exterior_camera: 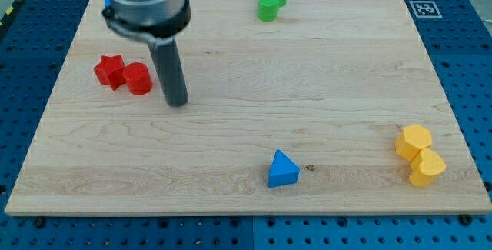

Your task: Move the blue cube towards the center

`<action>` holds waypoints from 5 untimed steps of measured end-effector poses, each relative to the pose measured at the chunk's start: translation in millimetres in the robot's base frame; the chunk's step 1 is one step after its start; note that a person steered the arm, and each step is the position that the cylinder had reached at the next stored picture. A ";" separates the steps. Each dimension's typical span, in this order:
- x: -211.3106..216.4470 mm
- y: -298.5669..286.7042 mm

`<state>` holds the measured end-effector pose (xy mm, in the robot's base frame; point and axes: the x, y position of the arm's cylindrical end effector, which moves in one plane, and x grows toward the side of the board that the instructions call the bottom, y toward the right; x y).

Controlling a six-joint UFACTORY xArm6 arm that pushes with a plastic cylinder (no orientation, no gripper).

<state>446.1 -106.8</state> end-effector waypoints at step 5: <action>-190.1 -197.9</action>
<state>256.0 -304.7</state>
